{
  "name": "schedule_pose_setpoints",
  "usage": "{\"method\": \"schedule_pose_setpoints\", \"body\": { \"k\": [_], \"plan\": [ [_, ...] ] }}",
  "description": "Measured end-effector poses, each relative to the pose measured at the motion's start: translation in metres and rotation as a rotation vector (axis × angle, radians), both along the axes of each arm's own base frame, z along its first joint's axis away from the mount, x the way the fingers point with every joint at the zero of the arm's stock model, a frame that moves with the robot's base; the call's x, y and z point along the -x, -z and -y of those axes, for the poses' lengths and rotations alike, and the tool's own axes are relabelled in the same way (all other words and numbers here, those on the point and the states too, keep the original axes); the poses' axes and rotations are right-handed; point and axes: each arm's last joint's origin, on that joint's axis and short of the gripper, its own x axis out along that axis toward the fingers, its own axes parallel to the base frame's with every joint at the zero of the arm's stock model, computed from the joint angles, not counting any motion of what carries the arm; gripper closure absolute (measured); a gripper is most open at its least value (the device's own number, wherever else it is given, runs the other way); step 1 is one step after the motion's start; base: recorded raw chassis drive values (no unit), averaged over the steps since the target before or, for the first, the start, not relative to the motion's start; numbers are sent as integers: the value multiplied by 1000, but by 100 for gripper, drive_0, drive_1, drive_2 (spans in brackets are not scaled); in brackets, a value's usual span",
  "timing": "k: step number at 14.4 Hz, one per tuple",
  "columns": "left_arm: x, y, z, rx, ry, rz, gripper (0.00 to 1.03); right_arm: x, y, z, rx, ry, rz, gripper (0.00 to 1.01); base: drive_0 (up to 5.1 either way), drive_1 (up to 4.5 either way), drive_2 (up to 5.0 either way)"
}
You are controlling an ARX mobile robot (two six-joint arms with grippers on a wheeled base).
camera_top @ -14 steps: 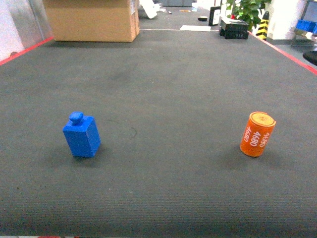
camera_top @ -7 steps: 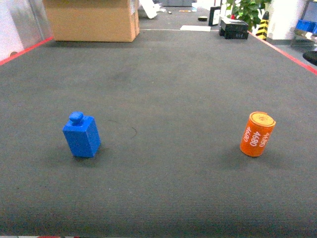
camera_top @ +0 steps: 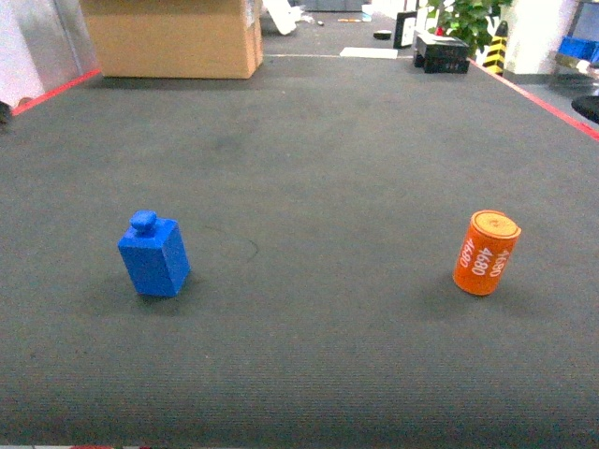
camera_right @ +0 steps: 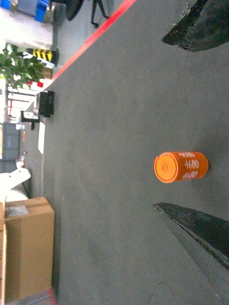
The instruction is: Sort blue parts and orange caps into right shelf containers
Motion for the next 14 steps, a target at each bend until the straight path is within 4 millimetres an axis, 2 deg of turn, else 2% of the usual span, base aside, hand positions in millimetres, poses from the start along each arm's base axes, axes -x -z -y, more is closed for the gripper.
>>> {"method": "schedule_pose_setpoints", "body": {
  "k": [2,4,9,14],
  "plan": [
    [-30,20,7,-10,18,-102,5,-31,17,-7,-27,-23,-83,3,0,0,0],
    [-47,36,14,-15,50,-161,5,-57,31,-14,-31,-27,-133,3,0,0,0],
    [-64,45,17,-4,65,-186,5,-77,48,-20,-35,-30,-188,3,0,0,0],
    [-82,66,19,5,72,-253,5,-99,63,-29,-41,-40,-227,3,0,0,0]
  ]
}}
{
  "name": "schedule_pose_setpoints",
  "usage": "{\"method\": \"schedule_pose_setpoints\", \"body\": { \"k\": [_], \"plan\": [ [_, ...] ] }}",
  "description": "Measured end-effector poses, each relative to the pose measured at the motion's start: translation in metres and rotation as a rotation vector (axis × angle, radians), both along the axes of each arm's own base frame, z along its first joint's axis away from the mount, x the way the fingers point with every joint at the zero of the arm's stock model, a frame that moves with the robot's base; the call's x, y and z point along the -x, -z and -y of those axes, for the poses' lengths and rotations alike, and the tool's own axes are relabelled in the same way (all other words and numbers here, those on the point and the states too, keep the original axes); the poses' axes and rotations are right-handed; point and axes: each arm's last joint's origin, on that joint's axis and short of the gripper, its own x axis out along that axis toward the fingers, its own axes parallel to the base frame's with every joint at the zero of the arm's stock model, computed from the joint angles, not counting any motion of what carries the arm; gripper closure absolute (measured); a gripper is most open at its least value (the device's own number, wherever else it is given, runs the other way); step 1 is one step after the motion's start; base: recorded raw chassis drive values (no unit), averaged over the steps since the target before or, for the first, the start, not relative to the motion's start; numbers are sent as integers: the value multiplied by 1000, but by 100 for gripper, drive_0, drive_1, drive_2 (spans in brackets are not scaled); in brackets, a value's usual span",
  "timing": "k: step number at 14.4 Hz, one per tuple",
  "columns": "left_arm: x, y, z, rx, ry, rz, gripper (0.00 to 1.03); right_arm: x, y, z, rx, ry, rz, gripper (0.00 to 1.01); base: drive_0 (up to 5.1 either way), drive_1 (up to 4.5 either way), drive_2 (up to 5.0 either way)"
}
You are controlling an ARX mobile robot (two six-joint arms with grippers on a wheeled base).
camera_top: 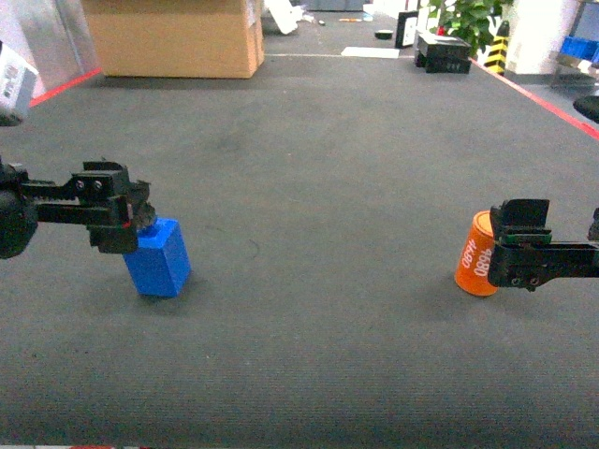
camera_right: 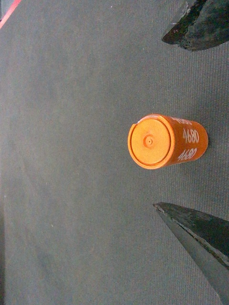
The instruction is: Sort blue parts and orange caps into right shelf containers
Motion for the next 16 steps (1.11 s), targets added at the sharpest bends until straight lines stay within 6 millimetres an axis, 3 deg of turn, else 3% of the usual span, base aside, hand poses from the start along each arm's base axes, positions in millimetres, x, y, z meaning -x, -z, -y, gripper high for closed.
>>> {"method": "schedule_pose_setpoints", "body": {
  "k": [3,6,16],
  "plan": [
    [-7,8,1,-3,6,-37,5,-8,5,-3,-2,-6,-11,3,0,0,0],
    [-32,28,7,-2,41,-115,5,-29,26,-6,7,0,-66,3,0,0,0],
    [-56,36,4,-24,82,-258,5,-44,47,-9,3,6,-113,3,0,0,0]
  ]
}}
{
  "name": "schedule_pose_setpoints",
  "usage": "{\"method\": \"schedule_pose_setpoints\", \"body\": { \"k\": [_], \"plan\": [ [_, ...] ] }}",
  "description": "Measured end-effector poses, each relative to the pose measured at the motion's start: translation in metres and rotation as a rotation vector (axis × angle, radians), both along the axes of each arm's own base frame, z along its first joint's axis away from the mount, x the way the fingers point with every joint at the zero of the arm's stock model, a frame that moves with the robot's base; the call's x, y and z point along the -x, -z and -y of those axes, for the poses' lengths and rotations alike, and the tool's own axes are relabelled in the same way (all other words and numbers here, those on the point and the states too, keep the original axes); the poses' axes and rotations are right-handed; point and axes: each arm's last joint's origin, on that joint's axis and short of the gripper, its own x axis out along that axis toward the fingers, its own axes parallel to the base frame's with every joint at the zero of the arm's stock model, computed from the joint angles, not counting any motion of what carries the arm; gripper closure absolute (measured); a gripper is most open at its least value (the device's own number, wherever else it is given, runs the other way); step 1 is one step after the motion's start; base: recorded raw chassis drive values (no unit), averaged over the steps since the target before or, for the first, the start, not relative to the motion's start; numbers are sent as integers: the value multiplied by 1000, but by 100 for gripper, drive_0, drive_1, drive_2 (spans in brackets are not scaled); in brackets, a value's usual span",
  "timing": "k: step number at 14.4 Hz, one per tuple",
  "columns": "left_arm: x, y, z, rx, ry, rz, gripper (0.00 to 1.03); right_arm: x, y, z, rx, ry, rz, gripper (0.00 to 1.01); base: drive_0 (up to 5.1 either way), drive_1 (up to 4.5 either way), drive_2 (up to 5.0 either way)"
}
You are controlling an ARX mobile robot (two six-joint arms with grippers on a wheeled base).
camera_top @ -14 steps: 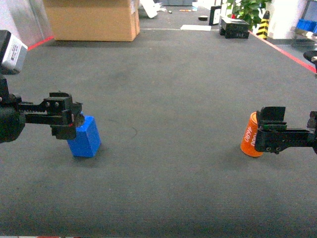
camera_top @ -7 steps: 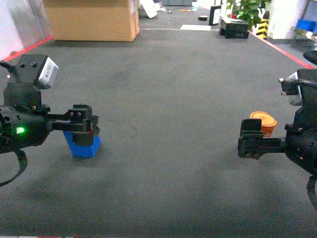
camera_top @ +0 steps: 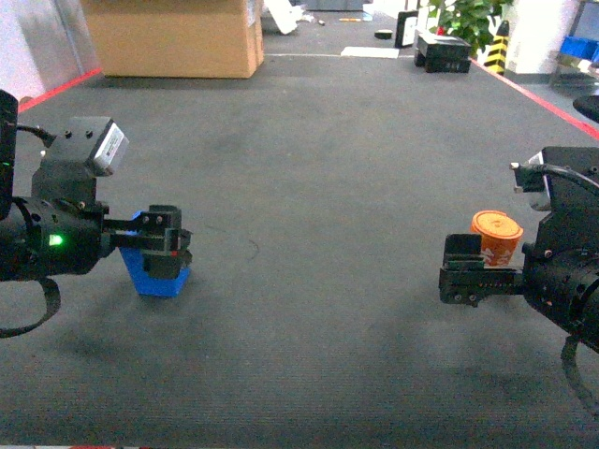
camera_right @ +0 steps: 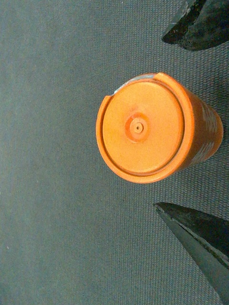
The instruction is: Sort blue parts and orange caps into right shelf containers
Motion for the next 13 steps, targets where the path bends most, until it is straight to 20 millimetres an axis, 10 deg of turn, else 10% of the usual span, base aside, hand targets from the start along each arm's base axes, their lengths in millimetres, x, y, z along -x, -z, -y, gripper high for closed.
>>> {"method": "schedule_pose_setpoints", "body": {
  "k": [8,10,13],
  "plan": [
    [-16,8,1,-40,88,-113,5,-12,10,-3,-4,8,-22,3,0,0,0],
    [-17,8,1,-51,95,-105,5,-12,12,-3,2,10,-34,16,0,0,0],
    [-18,7,1,-52,98,-80,31,-12,12,-5,25,15,-35,46,0,0,0]
  ]
}}
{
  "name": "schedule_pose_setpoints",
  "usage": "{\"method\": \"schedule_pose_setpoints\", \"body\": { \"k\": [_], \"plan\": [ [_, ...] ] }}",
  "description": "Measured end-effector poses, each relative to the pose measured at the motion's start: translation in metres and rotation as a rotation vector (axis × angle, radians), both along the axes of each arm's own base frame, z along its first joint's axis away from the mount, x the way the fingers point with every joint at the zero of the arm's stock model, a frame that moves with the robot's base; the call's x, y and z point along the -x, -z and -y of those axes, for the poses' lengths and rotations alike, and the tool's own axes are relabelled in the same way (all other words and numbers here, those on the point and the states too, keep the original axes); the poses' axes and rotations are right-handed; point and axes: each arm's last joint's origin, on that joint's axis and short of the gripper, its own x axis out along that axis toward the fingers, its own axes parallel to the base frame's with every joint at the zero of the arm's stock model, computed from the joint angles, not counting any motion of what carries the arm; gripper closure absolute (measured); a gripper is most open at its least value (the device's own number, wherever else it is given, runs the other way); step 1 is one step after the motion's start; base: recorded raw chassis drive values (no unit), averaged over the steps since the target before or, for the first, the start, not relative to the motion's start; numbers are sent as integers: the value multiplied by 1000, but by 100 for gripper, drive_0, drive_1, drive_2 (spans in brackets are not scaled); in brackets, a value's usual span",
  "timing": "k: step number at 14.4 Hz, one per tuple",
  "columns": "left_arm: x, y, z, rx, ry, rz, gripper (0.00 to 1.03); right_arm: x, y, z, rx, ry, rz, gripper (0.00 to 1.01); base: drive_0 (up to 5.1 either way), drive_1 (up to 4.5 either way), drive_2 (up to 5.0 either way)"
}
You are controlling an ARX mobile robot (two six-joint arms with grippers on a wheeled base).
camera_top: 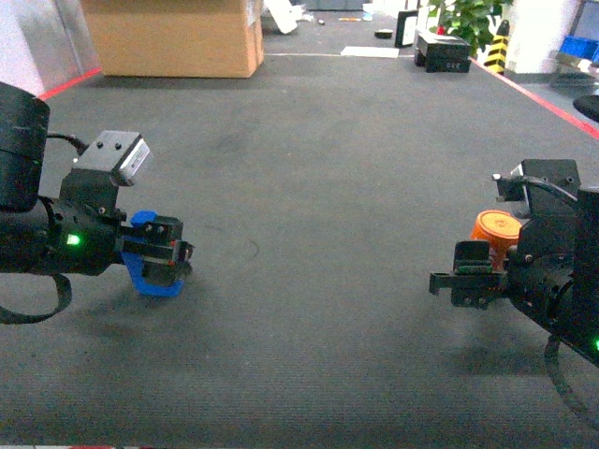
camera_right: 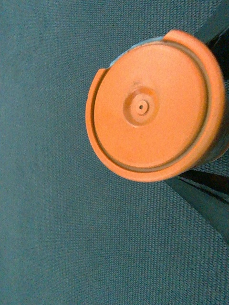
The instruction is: Sort blue parts and orange caps into right shelf containers
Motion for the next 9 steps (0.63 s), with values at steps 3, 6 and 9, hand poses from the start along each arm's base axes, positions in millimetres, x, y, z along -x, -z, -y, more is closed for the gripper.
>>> {"method": "schedule_pose_setpoints", "body": {
  "k": [3,6,9],
  "plan": [
    [-1,-1,-1,3,-4,14,56,0,0,0,14,-1,0,57,0,0,0],
    [2,1,-2,18,-15,38,59,2,-4,1,17,1,18,57,0,0,0],
    [17,-13,-17,74,-136,162,59,16,-30,4,0,13,111,57,0,0,0]
  ]
}}
